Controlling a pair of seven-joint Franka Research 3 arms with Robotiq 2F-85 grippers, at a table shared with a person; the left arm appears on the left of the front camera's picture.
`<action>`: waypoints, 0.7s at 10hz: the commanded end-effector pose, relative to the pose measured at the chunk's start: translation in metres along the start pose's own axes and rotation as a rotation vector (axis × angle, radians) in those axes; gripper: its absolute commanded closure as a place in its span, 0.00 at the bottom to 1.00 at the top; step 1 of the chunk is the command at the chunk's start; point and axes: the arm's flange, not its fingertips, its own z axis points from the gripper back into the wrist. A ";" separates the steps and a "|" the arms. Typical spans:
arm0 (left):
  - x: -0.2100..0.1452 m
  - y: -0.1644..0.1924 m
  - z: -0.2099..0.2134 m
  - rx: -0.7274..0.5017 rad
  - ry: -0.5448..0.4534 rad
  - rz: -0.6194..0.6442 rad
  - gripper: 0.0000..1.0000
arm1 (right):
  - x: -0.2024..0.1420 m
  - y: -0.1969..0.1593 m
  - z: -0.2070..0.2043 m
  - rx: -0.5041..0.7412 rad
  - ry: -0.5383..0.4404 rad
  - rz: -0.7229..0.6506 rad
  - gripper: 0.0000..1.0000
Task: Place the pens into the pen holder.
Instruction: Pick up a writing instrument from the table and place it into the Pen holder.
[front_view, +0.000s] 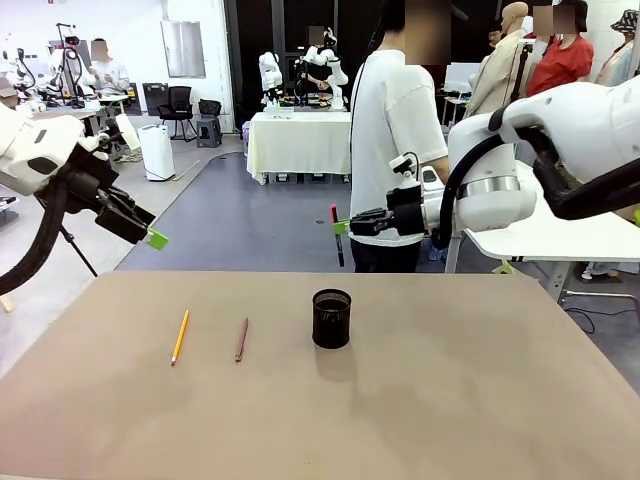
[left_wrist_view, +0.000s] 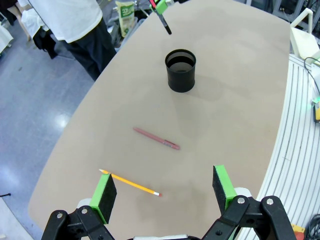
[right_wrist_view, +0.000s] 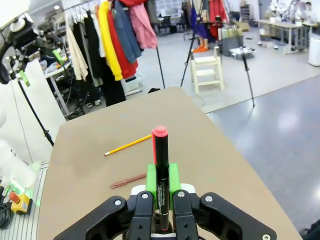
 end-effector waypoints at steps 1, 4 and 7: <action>0.000 0.000 0.001 -0.005 -0.009 0.006 0.00 | -0.013 0.004 -0.016 0.058 -0.002 0.041 1.00; 0.000 0.000 0.001 -0.005 -0.009 0.006 0.00 | -0.032 0.011 -0.028 0.089 0.024 0.040 1.00; 0.000 0.000 0.001 -0.005 -0.009 0.006 0.00 | -0.051 0.016 -0.031 0.105 0.063 0.007 1.00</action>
